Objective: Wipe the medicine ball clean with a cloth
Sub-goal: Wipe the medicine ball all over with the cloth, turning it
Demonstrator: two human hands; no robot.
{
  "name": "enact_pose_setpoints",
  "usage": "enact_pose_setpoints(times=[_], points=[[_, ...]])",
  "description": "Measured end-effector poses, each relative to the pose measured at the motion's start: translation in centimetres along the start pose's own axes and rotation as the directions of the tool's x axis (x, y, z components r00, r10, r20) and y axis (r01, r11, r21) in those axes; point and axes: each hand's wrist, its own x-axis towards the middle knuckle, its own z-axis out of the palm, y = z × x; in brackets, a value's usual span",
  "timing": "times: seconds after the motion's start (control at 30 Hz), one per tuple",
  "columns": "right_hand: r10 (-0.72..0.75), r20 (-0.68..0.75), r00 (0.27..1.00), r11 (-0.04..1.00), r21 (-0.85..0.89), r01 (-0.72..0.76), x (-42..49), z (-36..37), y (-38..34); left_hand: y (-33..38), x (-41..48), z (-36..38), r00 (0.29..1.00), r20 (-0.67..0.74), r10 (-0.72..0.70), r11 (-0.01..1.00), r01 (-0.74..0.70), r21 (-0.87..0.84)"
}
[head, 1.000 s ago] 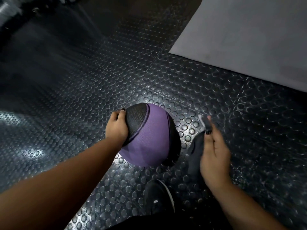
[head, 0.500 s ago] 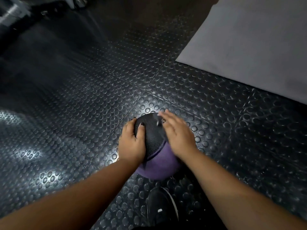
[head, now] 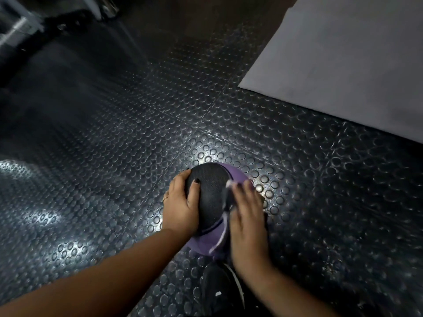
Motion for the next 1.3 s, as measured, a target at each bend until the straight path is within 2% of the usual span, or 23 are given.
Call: enact_pose_setpoints(times=[0.03,0.1,0.17,0.2,0.3,0.37,0.4,0.47,0.5,0.53,0.6,0.63,0.73,0.8,0.83,0.9,0.93,1.0,1.07,1.13,1.17,1.23,1.3], points=[[-0.079,0.015,0.997,0.997,-0.016,0.08,-1.9,0.2,-0.8,0.0,0.2,0.0,1.0,-0.004,-0.023,1.0,0.023,-0.012],[-0.173,0.029,0.985,0.981,0.093,0.169,-3.9,-0.4,-0.7,0.0,0.1,0.0,1.0,0.001,-0.023,0.999,0.023,-0.037],[-0.086,-0.085,0.993,0.946,0.307,0.108,-3.2,-2.3,-0.5,-0.2,-0.6,-0.3,1.0,0.013,0.025,0.999,-0.024,-0.044],[-0.002,-0.14,0.99,0.938,0.344,0.051,-2.2,-3.6,-0.6,-0.4,-0.9,-0.4,0.998,0.021,0.054,0.998,-0.053,-0.036],[0.165,-0.295,0.941,0.961,0.264,-0.085,1.0,-6.8,-1.3,-0.3,-2.3,-0.7,0.995,0.061,0.076,0.996,-0.072,-0.053],[0.142,-0.337,0.931,0.956,0.29,-0.041,2.5,-7.8,-2.1,0.5,-2.6,-0.7,0.998,0.061,0.007,0.988,0.003,-0.153],[0.088,-0.311,0.946,0.95,0.311,0.014,2.9,-7.7,-2.7,1.1,-2.5,-0.5,0.996,0.041,-0.073,0.97,0.081,-0.229],[-0.074,-0.158,0.985,0.95,0.289,0.118,2.6,-6.4,-3.5,1.8,-2.0,0.2,0.973,0.009,-0.229,0.929,0.221,-0.297],[-0.161,-0.032,0.986,0.968,0.189,0.164,2.2,-5.4,-3.6,2.1,-2.1,0.6,0.976,-0.003,-0.22,0.947,0.212,-0.243],[-0.22,0.121,0.968,0.976,0.015,0.219,1.7,-4.6,-3.3,2.3,-2.4,0.9,0.989,-0.014,-0.145,0.977,0.141,-0.157],[-0.269,0.334,0.903,0.851,-0.357,0.385,1.3,-3.4,-2.1,2.0,-3.3,1.7,1.0,-0.011,-0.003,1.0,0.003,-0.023],[-0.261,0.377,0.888,0.803,-0.426,0.417,1.5,-3.3,-2.2,1.9,-3.5,1.7,1.0,-0.005,0.02,1.0,-0.02,-0.001],[-0.195,0.393,0.898,0.813,-0.447,0.372,4.2,-2.7,-3.3,1.2,-2.7,1.6,1.0,-0.005,0.025,0.999,-0.025,0.029],[-0.084,0.461,0.883,0.831,-0.457,0.318,7.3,-1.9,-3.9,0.9,-2.7,1.3,0.999,0.007,0.042,0.999,-0.042,0.028],[-0.005,0.514,0.858,0.848,-0.452,0.276,9.3,-1.3,-3.9,0.7,-2.9,1.2,0.999,0.006,0.042,0.999,-0.043,0.031],[0.162,0.64,0.751,0.857,-0.468,0.214,13.1,-0.1,-3.5,0.9,-3.5,1.1,0.999,0.001,0.046,0.998,-0.046,0.04],[0.231,0.671,0.705,0.845,-0.497,0.197,14.7,0.4,-3.0,1.0,-3.7,1.1,0.998,0.006,0.058,0.998,-0.058,0.038],[0.333,0.663,0.67,0.819,-0.556,0.143,16.7,1.1,-1.8,1.1,-3.4,1.0,0.997,0.017,0.071,0.997,-0.072,0.029],[0.319,0.645,0.694,0.802,-0.574,0.164,16.7,1.1,-1.3,1.4,-2.6,1.0,0.998,0.035,0.059,0.998,-0.06,0.023],[0.231,0.595,0.77,0.836,-0.526,0.155,14.5,0.1,-1.7,1.5,-2.5,0.8,0.998,0.043,0.054,0.998,-0.055,0.015],[0.167,0.541,0.824,0.873,-0.469,0.131,12.7,-0.5,-1.9,1.4,-2.6,0.7,0.996,0.048,0.068,0.998,-0.069,0.01],[-0.032,0.439,0.898,0.889,-0.399,0.226,7.7,-2.2,-2.5,1.1,-2.5,0.7,0.991,0.066,0.113,0.994,-0.113,-0.003],[-0.149,0.416,0.897,0.876,-0.365,0.315,3.0,-3.7,-2.9,0.8,-2.1,0.5,0.987,0.095,0.127,0.992,-0.124,-0.035]])
